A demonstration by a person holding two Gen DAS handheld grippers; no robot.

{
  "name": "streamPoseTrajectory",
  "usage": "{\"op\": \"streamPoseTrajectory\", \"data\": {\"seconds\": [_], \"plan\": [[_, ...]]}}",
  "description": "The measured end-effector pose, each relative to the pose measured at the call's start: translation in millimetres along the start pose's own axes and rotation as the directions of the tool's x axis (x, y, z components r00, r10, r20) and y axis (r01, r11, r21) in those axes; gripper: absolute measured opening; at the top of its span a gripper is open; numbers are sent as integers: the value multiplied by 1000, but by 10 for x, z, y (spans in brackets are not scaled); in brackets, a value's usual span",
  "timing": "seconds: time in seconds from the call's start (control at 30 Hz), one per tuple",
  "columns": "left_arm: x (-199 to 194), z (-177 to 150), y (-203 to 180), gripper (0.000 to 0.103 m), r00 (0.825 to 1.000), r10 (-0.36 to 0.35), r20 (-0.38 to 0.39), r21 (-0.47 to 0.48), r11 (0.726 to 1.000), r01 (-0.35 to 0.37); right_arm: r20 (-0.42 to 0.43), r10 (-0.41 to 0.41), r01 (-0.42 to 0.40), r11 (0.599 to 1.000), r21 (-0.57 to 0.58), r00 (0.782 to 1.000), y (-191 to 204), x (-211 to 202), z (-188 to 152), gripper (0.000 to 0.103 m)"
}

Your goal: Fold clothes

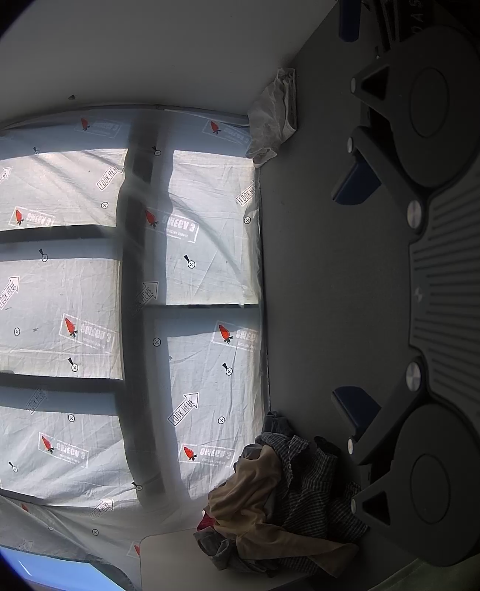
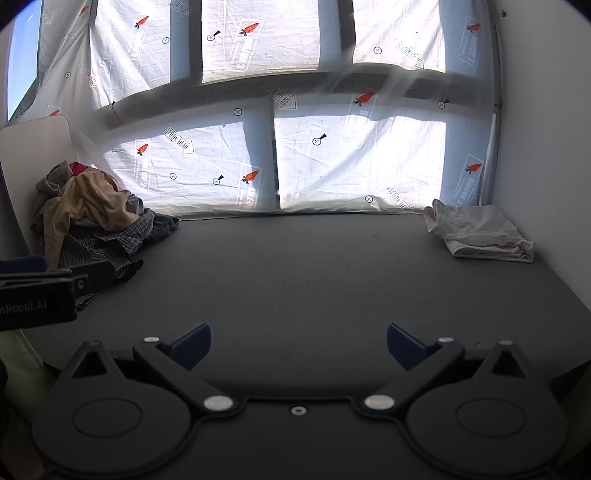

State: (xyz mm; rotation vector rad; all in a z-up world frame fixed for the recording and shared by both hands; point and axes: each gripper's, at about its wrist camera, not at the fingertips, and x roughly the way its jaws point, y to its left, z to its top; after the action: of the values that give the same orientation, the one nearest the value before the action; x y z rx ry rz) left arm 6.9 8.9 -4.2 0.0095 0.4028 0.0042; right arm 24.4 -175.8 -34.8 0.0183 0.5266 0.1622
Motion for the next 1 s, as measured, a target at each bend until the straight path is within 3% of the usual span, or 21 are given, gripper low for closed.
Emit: {"op": "streamPoseTrajectory", "data": {"seconds": [0.47,0.83,1.0], "plan": [[368,149,-13,103,999,12,-37,-51,999,-14,-24,22,-22,999,-27,999,-127,424,311,103],[1135,521,84,103,997,60,-57,-110,992,-66,-49,97,-99,995,-26,994,-285,1342,796,103],[1538,764,102,103,989,139,-59,-92,985,-144,-57,143,-144,989,-26,988,-323,1805,1095,103]]}}
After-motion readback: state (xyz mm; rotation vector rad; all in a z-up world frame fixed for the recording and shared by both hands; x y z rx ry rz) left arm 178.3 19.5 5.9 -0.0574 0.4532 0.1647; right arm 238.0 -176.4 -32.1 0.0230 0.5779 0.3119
